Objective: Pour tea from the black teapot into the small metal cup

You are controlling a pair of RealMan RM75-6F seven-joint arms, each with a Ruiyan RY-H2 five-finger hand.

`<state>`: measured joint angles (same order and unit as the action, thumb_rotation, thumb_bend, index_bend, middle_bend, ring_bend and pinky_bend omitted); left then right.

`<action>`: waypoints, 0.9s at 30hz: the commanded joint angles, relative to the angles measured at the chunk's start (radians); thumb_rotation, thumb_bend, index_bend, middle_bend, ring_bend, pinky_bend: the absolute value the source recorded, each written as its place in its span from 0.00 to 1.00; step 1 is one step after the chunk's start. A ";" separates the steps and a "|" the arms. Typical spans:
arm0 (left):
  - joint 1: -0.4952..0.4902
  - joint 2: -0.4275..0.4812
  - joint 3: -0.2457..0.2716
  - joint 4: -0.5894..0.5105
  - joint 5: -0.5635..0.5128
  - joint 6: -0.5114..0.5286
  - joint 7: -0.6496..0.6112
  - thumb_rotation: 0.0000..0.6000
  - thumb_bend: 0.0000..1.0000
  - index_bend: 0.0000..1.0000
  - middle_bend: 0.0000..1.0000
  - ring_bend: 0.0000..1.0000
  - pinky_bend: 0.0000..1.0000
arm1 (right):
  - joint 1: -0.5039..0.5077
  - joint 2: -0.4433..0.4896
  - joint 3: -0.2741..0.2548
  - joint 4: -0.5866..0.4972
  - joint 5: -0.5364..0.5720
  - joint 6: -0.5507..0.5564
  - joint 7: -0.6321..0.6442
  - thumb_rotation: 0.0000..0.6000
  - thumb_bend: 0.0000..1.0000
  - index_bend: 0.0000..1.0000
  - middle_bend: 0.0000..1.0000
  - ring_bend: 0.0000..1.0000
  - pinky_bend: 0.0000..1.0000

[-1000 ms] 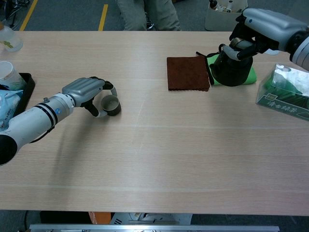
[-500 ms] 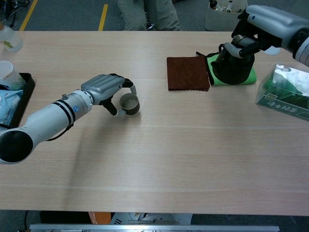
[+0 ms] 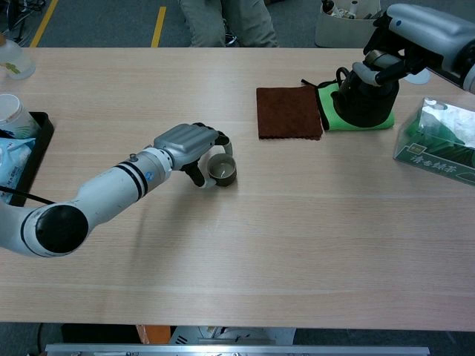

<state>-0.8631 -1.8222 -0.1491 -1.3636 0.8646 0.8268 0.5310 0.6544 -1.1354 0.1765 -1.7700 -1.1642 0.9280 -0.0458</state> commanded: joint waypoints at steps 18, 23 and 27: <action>-0.028 -0.030 0.014 0.015 -0.057 0.013 0.031 1.00 0.27 0.15 0.14 0.12 0.08 | -0.010 0.008 -0.002 0.006 -0.016 -0.002 0.022 0.85 0.45 0.98 0.91 0.95 0.09; -0.024 -0.007 0.016 -0.018 -0.066 0.032 0.038 1.00 0.27 0.03 0.11 0.09 0.08 | -0.010 0.008 -0.003 -0.001 -0.022 0.000 0.020 0.85 0.45 0.98 0.91 0.95 0.09; -0.017 0.018 0.018 -0.050 -0.061 0.056 0.041 1.00 0.27 0.00 0.10 0.09 0.08 | -0.010 0.006 -0.004 -0.009 -0.025 -0.001 0.017 0.85 0.45 0.98 0.91 0.95 0.09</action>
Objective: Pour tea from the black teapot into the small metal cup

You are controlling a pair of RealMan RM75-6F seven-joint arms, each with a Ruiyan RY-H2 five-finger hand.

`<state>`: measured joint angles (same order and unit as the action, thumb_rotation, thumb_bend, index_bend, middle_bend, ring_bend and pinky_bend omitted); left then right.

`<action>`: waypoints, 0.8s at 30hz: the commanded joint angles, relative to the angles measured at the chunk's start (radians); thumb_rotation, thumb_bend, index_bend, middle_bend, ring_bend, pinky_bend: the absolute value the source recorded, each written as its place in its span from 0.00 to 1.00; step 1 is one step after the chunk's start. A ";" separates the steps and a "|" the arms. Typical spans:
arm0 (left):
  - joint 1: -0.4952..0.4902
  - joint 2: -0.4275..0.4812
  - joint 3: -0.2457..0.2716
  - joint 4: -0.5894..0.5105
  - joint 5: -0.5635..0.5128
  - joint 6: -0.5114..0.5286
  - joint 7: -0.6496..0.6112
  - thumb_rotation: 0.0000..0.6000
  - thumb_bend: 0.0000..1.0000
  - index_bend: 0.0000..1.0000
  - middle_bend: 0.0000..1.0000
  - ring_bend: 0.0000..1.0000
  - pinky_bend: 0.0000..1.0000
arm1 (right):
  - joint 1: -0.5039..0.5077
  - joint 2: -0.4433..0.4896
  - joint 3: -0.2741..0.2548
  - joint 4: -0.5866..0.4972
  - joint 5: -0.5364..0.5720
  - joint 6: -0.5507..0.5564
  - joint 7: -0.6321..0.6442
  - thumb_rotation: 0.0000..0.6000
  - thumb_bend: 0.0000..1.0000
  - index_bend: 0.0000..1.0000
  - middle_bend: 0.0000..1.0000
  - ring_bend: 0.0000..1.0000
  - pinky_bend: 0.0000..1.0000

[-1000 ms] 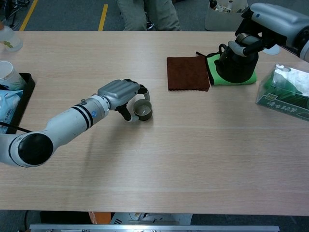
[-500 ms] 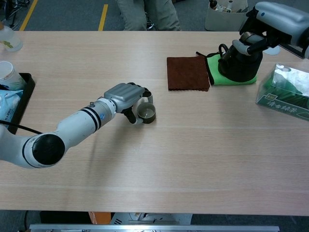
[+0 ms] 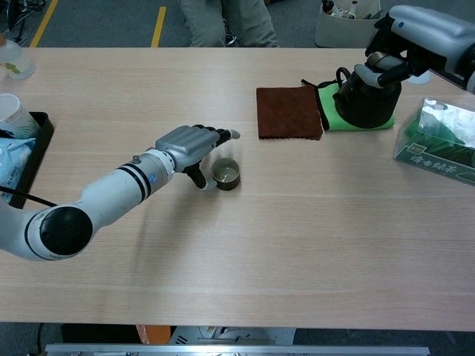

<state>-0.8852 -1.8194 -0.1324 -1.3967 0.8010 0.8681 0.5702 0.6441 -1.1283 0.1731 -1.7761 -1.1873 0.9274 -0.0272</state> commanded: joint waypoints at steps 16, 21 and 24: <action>0.143 0.266 0.028 -0.158 0.117 0.213 -0.081 1.00 0.27 0.01 0.10 0.08 0.08 | 0.045 -0.067 -0.002 -0.034 0.012 -0.024 -0.077 0.87 0.45 0.98 0.91 0.95 0.09; 0.225 0.367 0.050 -0.204 0.219 0.294 -0.182 1.00 0.27 0.01 0.10 0.08 0.08 | 0.065 -0.102 0.001 -0.035 0.035 -0.027 -0.115 0.87 0.45 0.98 0.91 0.95 0.09; 0.279 0.420 0.068 -0.223 0.293 0.354 -0.250 1.00 0.27 0.02 0.10 0.08 0.09 | 0.078 -0.120 0.002 -0.032 0.050 -0.032 -0.134 0.87 0.45 0.98 0.91 0.95 0.09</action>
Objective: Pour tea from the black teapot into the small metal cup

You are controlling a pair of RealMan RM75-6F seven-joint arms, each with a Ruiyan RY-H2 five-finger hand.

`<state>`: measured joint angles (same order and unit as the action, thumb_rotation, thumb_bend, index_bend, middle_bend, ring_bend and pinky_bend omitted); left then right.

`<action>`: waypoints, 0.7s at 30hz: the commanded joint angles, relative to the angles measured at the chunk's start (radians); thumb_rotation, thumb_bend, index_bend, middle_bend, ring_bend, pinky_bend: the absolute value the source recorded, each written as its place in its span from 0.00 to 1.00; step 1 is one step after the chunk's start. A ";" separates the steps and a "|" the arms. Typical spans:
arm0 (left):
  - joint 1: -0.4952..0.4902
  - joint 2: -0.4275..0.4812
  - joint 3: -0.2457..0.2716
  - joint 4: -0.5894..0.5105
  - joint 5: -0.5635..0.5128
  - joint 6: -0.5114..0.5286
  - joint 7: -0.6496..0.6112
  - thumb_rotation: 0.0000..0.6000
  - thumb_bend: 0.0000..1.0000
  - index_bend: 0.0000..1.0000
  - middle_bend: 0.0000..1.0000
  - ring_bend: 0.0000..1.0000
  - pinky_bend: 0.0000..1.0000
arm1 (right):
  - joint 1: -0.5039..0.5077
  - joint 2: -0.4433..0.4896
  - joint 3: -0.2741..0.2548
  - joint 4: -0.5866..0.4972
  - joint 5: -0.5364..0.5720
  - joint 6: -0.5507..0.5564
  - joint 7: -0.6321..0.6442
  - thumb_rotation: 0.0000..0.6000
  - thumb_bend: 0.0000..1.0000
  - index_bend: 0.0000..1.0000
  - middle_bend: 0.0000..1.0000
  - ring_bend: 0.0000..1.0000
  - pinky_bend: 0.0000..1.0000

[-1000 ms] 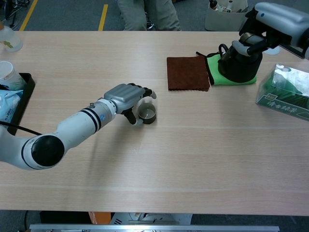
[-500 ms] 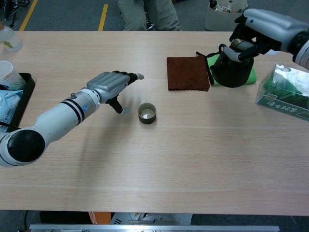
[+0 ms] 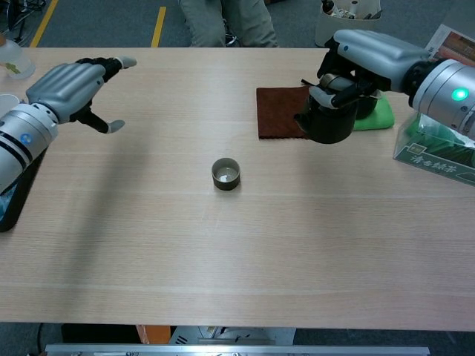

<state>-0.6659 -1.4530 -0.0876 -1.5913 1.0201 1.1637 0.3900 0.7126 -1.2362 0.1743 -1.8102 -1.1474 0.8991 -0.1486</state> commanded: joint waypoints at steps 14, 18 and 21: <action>0.269 0.205 0.129 -0.088 0.327 0.252 -0.250 1.00 0.27 0.03 0.11 0.08 0.09 | 0.070 -0.102 -0.002 0.052 0.073 -0.042 -0.082 0.87 0.45 0.98 0.91 0.95 0.09; 0.309 0.229 0.143 -0.119 0.359 0.285 -0.250 1.00 0.27 0.03 0.11 0.08 0.09 | 0.098 -0.130 0.001 0.075 0.097 -0.062 -0.104 0.87 0.45 0.98 0.91 0.95 0.09; 0.342 0.238 0.149 -0.135 0.386 0.323 -0.243 1.00 0.27 0.03 0.11 0.08 0.09 | 0.118 -0.156 0.004 0.092 0.114 -0.068 -0.122 0.88 0.45 0.98 0.91 0.95 0.09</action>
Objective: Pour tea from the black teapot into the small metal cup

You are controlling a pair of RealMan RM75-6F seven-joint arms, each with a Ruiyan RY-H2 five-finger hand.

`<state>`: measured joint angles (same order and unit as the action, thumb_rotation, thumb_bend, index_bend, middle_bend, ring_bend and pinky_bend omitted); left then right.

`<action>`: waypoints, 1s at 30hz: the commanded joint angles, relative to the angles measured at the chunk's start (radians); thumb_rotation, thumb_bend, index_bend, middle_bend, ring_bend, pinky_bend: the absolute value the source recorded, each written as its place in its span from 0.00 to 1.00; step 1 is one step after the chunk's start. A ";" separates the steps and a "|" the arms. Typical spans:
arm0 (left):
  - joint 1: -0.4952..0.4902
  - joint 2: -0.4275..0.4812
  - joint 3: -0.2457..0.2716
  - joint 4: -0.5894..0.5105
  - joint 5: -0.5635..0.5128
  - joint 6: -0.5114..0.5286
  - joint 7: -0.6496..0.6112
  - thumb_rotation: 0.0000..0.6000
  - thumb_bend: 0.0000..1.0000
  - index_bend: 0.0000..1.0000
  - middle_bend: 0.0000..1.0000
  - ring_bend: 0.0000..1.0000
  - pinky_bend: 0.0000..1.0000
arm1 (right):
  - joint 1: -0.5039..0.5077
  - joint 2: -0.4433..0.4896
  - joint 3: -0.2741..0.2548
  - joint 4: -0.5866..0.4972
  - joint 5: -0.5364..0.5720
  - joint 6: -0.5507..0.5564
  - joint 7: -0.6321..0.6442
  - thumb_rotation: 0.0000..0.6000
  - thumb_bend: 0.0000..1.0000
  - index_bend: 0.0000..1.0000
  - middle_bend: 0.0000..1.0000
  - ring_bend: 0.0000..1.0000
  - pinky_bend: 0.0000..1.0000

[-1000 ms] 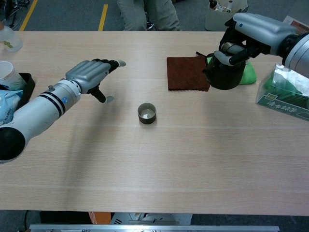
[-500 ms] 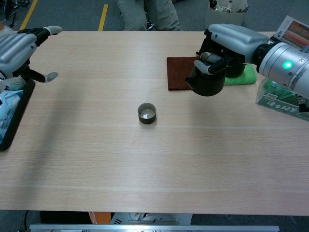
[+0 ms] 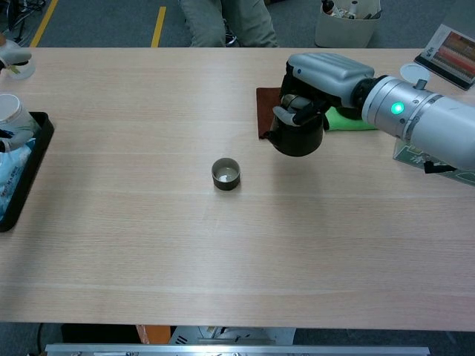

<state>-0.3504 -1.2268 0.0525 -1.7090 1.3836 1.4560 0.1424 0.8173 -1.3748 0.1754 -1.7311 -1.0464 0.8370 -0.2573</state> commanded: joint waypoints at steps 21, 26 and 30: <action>0.144 0.031 -0.017 -0.055 0.059 0.085 0.014 1.00 0.27 0.03 0.11 0.08 0.09 | 0.205 -0.163 0.003 0.123 0.185 -0.049 -0.241 0.88 0.45 0.98 0.91 0.95 0.09; 0.156 0.033 -0.026 -0.057 0.066 0.081 0.006 1.00 0.27 0.03 0.11 0.08 0.09 | 0.255 -0.186 -0.018 0.141 0.229 -0.047 -0.324 0.88 0.45 0.98 0.91 0.95 0.09; 0.166 0.034 -0.031 -0.063 0.078 0.083 -0.001 1.00 0.27 0.03 0.11 0.08 0.09 | 0.291 -0.201 -0.033 0.149 0.270 -0.036 -0.389 0.89 0.45 0.98 0.91 0.95 0.09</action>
<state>-0.1858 -1.1935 0.0228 -1.7709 1.4606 1.5385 0.1431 1.0898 -1.5657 0.1520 -1.5883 -0.7970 0.7948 -0.6224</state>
